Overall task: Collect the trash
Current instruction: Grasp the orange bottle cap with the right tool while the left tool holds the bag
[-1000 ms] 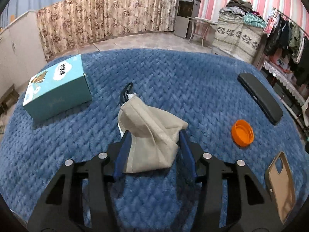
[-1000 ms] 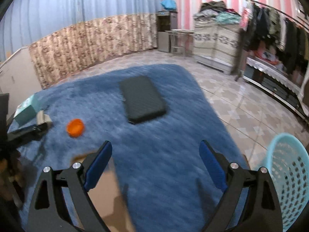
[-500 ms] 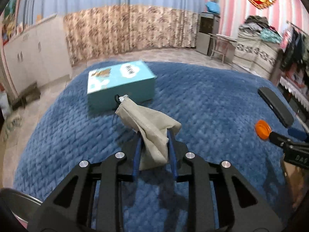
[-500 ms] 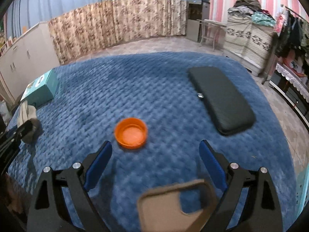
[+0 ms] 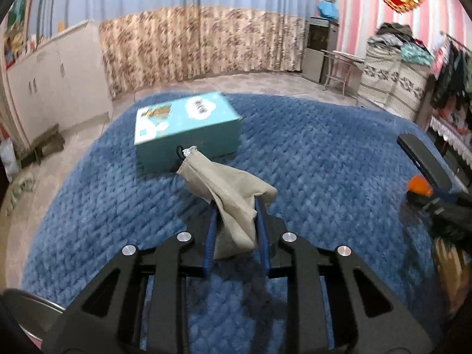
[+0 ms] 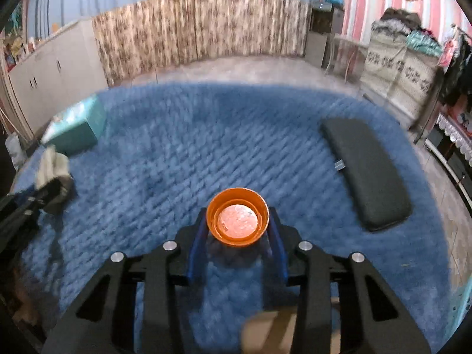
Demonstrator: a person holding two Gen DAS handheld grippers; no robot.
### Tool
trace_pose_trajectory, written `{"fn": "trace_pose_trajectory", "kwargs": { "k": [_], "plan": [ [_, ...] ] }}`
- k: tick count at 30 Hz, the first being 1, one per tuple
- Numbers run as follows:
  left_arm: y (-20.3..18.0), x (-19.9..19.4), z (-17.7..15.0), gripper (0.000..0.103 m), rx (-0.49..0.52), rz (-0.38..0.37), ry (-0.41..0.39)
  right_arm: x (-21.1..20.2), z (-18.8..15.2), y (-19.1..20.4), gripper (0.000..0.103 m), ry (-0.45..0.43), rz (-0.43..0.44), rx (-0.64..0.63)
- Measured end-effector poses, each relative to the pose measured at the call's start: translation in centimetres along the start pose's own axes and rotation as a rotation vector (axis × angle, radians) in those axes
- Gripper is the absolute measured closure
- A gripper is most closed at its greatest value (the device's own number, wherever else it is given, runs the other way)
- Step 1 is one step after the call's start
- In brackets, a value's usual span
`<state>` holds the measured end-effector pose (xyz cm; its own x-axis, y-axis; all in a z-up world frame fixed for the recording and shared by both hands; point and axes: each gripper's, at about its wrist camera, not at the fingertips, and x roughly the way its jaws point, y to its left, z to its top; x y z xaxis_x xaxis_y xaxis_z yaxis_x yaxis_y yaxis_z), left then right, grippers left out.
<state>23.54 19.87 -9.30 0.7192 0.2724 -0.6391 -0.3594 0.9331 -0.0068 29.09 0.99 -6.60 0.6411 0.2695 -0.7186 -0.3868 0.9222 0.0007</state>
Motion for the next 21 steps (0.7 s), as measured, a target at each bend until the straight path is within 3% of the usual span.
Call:
{"fn": "trace_pose_trajectory", "kwargs": {
  "k": [3, 10, 17, 21],
  "plan": [
    [-2.2, -1.6, 0.6, 0.080, 0.070, -0.005, -0.045, -4.0, -0.3, -2.6, 0.063, -0.064, -0.027, 0.037],
    [-8.7, -6.6, 2.7, 0.080, 0.119, -0.147, -0.136, -12.9, -3.3, -11.9, 0.063, -0.146, -0.180, 0.147],
    [-18.5, -10.7, 1.4, 0.080, 0.230, -0.330, -0.158, -20.9, -10.5, -21.5, 0.063, -0.175, -0.387, 0.294],
    [-23.8, -12.9, -0.1, 0.080, 0.307, -0.417, -0.162, -23.3, -15.0, -26.1, 0.063, -0.172, -0.493, 0.396]
  ]
}}
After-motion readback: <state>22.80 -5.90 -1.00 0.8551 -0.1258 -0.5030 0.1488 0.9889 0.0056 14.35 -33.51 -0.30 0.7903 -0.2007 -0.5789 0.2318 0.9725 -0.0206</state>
